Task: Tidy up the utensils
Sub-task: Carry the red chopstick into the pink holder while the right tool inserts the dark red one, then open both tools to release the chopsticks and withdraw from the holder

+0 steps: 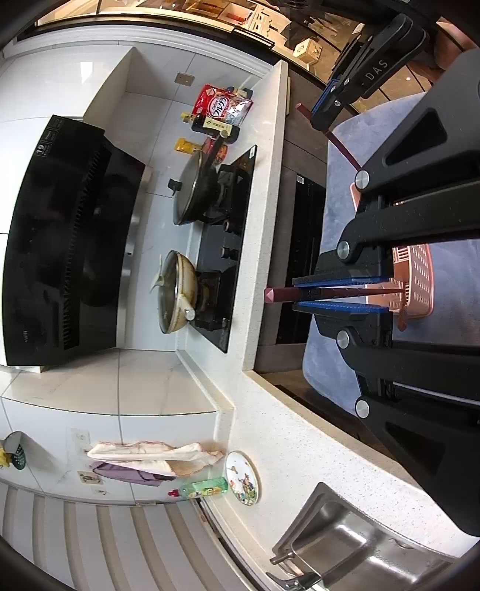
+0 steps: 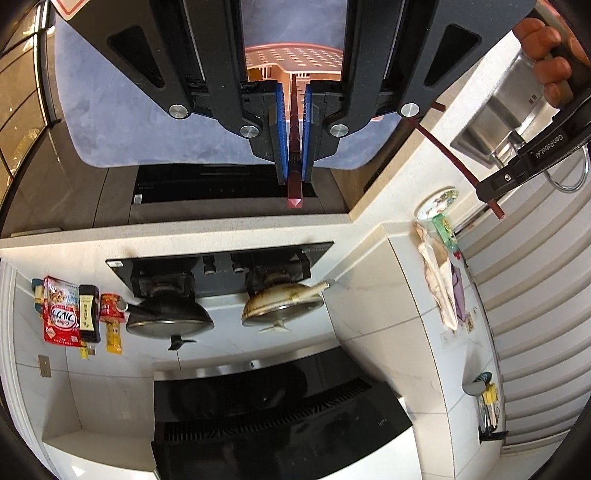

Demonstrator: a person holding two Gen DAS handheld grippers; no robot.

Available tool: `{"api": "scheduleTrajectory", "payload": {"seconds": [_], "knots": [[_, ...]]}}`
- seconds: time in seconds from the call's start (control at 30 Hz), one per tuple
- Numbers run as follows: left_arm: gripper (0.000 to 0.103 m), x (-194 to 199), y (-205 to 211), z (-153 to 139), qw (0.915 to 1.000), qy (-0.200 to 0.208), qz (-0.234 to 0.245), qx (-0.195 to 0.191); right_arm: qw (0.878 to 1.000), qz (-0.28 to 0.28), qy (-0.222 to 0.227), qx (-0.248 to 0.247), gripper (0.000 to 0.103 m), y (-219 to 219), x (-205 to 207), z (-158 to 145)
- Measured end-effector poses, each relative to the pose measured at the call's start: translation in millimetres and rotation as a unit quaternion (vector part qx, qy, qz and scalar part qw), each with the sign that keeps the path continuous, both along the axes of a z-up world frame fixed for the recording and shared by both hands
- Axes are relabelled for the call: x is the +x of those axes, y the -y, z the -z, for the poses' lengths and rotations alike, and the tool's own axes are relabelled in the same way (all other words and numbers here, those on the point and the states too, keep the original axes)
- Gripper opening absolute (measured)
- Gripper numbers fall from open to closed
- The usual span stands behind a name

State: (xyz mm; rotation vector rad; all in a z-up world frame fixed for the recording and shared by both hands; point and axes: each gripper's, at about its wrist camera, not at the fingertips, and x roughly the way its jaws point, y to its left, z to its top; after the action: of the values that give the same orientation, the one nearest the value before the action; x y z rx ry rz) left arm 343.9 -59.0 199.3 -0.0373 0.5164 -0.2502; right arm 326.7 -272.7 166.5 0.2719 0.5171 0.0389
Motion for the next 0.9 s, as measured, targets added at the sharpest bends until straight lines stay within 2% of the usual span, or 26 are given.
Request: {"api": "scheduleTrajectory", "payload": {"seconds": [0.17, 0.23, 0.3, 0.37, 0.43, 0.57, 0.67, 0.9], "knots": [[0.008, 5, 0, 12, 0.9999, -0.016, -0.002, 0.000, 1.000, -0.001, -0.013, -0.006, 0.008, -2, 8, 10], [0.009, 5, -1, 14, 0.9999, -0.014, -0.007, 0.002, 1.000, 0.003, -0.011, -0.009, 0.013, -2, 6, 10], [0.017, 2, -1, 15, 0.9998, -0.009, -0.015, 0.010, 1.000, 0.005, -0.010, -0.009, 0.017, -1, 3, 9], [0.033, -2, -2, 14, 0.9996, 0.000, -0.021, 0.017, 1.000, 0.006, -0.010, -0.006, 0.019, 0, 0, 7], [0.037, -7, -3, 13, 0.9994, 0.006, -0.025, 0.024, 1.000, 0.006, -0.006, -0.005, 0.022, 1, -6, 4], [0.039, -19, -5, 10, 0.9988, 0.013, -0.030, 0.037, 1.000, 0.005, 0.002, -0.011, 0.027, 0, -21, -3], [0.048, -31, -8, 8, 0.9985, 0.017, -0.034, 0.039, 1.000, 0.000, 0.006, -0.008, 0.030, -1, -37, -8], [0.049, -70, -18, 10, 0.9977, 0.019, -0.035, 0.054, 1.000, -0.008, 0.000, -0.010, 0.036, -3, -85, -6]]}}
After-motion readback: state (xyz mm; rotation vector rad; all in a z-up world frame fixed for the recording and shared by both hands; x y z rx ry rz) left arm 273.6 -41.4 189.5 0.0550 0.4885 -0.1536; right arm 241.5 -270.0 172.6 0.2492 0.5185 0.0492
